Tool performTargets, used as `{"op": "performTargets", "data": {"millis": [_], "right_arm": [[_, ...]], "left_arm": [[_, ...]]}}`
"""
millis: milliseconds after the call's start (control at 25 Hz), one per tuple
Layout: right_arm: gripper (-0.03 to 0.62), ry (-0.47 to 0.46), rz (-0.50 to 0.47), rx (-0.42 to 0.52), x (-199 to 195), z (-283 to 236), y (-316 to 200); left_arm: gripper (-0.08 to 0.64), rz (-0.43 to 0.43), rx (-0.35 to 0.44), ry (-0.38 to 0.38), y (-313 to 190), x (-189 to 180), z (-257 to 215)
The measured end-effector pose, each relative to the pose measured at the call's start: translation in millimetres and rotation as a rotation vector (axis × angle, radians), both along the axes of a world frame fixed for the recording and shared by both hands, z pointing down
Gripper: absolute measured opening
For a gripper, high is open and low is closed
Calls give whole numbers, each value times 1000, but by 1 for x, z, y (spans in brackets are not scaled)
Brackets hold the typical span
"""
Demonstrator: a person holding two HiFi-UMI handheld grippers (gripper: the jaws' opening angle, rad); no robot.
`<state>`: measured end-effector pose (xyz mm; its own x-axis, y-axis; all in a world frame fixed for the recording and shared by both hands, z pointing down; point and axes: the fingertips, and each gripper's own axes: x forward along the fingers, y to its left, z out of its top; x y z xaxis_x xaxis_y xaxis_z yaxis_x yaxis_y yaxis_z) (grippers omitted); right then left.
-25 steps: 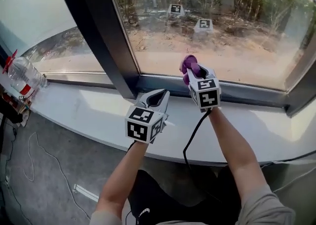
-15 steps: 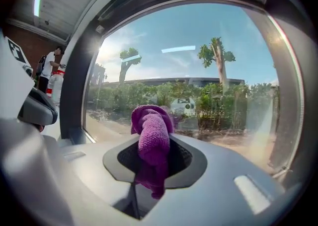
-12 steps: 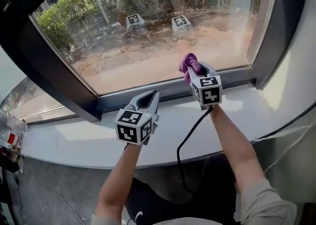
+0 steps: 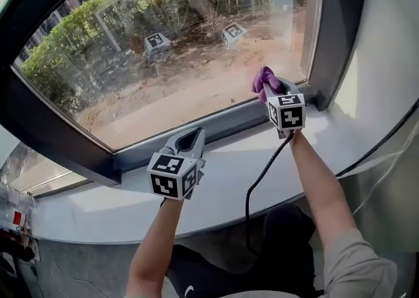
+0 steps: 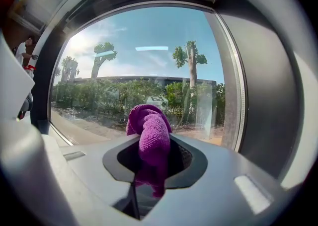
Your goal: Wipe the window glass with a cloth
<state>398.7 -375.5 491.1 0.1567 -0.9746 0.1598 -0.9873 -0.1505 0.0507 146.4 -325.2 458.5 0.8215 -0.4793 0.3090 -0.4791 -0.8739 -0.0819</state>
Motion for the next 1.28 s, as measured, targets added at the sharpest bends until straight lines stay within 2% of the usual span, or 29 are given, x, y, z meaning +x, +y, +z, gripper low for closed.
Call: {"op": "performTargets", "data": {"millis": [160, 360, 520, 760, 1000, 1120, 1280], "right_arm": [[121, 7, 34, 6, 25, 2, 6], [120, -41, 131, 22, 70, 7, 17], [118, -111, 286, 31, 115, 10, 29], [118, -188, 479, 21, 160, 11, 41], [118, -321, 601, 21, 175, 19, 50], [107, -300, 617, 39, 173, 3, 51], [106, -241, 594, 120, 164, -37, 51]], "left_arm": [[6, 49, 15, -10, 2, 27, -8], [6, 92, 24, -25, 7, 51, -6], [6, 109, 30, -34, 8, 58, -3], [6, 122, 32, -36, 12, 58, 0], [6, 125, 47, -23, 23, 47, 0], [6, 113, 62, -13, 22, 34, -5], [6, 89, 58, 7, 22, 14, -7]]}}
